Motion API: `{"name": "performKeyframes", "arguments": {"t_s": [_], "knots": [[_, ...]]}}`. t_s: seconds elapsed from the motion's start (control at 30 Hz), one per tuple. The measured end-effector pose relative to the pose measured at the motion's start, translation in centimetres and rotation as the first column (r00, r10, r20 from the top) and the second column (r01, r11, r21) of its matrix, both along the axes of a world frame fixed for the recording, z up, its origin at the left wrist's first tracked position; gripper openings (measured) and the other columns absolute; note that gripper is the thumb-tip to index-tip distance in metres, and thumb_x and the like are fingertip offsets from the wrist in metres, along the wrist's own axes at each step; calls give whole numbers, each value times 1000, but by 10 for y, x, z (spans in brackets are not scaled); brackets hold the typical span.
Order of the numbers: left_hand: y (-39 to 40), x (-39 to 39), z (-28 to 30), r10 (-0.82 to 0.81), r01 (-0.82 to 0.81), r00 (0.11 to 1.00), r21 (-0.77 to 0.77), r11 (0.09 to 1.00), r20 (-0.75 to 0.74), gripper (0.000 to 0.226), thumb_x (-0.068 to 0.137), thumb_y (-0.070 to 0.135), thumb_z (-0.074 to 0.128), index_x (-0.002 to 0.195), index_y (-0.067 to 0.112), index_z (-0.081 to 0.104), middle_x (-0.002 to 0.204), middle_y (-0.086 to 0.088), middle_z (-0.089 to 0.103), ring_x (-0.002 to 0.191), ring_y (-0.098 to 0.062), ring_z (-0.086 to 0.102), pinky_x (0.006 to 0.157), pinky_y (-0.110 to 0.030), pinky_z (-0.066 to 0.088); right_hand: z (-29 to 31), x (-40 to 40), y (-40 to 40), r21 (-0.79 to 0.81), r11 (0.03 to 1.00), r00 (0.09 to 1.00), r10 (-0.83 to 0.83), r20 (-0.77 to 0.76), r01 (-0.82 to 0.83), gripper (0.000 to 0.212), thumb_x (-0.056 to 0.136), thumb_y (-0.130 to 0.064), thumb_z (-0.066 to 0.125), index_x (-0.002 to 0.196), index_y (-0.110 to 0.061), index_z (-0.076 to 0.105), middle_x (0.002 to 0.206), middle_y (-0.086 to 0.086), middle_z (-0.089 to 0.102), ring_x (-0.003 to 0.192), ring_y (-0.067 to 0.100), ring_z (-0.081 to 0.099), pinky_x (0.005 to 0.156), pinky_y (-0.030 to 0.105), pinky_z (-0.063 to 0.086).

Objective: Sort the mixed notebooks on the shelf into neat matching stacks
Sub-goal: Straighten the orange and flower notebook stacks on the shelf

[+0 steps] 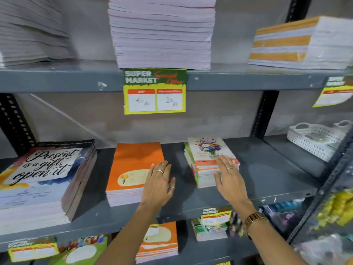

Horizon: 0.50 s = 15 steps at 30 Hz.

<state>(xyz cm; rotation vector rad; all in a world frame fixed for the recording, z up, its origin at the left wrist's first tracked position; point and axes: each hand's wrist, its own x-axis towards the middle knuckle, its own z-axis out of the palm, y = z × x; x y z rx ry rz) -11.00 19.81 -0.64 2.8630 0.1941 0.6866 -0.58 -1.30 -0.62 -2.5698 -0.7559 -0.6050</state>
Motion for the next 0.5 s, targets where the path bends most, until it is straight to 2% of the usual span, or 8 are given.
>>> {"name": "performKeyframes", "arguments": {"t_s": [0.1,0.23,0.33,0.4,0.47,0.5], "knots": [[-26,23,-3,-22,22,1000,-21,1000,-21,50,95,36,30,140,12,28,151,-8,31,140,-20,23,118,-33,3,1,22,-28,29,999,998,-39,-50,40,50,93,-18,51,139,-1,40,147,14,40,140,25,31,119,36,13],[-55,51,-6,-48,42,997,-97,994,-59,55,96,41,28,142,12,22,152,-8,28,141,-20,22,117,-32,3,3,50,-49,53,997,984,-49,-171,59,58,96,-33,46,142,-2,31,145,15,42,138,25,32,120,38,10],[-70,64,-8,-42,27,996,-190,981,-75,57,95,44,28,142,14,20,152,-7,29,141,-20,22,117,-32,4,4,63,-54,31,999,965,-11,-262,19,59,96,-39,43,141,-4,32,121,13,63,126,24,48,121,41,8],[-77,69,-10,-26,6,997,-274,962,-70,56,94,45,31,141,17,20,150,-6,32,140,-21,25,116,-33,8,2,69,-56,56,998,945,31,-324,-14,55,95,-40,43,141,-12,33,115,10,66,125,28,48,115,45,25],[-82,72,-12,-3,-24,997,-360,933,-74,55,93,44,35,141,21,20,150,-3,33,139,-22,27,114,-39,19,1,72,-57,68,998,921,34,-387,-8,53,95,-42,42,142,-19,30,126,9,60,136,33,33,99,47,43],[-85,72,-13,12,-46,996,-395,918,-88,55,93,44,36,141,23,19,150,-1,33,139,-23,26,112,-42,25,0,74,-58,67,998,914,34,-405,-8,55,95,-42,41,144,-20,27,131,8,57,140,34,27,96,48,46]]}}
